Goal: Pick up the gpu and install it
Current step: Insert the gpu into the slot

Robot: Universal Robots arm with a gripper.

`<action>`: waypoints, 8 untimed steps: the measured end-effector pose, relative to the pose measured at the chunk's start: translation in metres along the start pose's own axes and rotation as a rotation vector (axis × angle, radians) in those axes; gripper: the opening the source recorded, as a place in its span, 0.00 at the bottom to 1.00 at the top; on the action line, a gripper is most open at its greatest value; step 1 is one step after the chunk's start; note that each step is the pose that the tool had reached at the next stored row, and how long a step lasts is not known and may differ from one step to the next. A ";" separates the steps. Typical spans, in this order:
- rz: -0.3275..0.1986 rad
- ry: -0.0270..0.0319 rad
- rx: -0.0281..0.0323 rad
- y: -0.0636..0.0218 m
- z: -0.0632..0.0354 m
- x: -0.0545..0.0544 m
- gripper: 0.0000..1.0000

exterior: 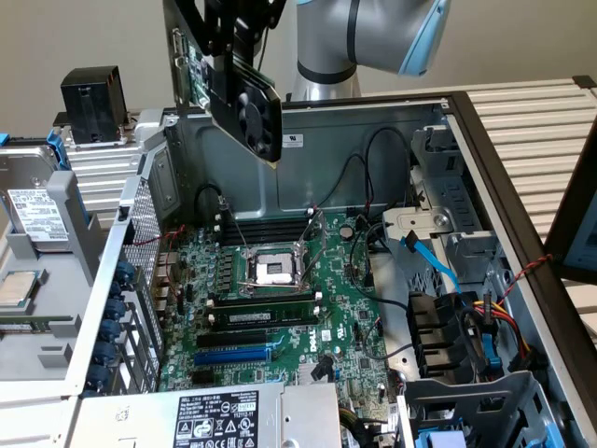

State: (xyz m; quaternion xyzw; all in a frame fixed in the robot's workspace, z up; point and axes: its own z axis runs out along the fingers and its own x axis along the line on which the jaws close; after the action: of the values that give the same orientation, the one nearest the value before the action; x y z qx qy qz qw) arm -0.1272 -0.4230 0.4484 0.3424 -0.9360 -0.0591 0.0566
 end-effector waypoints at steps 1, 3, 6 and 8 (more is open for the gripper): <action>-0.017 0.0019 0.0017 0.0000 0.0001 0.000 0.27; -0.054 0.0058 0.0055 -0.0001 0.0005 0.000 0.27; -0.108 0.0119 0.0109 -0.0001 0.0009 0.000 0.27; -0.144 0.0162 0.0142 -0.0002 0.0011 0.000 0.27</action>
State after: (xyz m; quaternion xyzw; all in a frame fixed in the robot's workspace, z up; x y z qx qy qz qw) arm -0.1272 -0.4230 0.4473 0.4095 -0.9089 -0.0536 0.0573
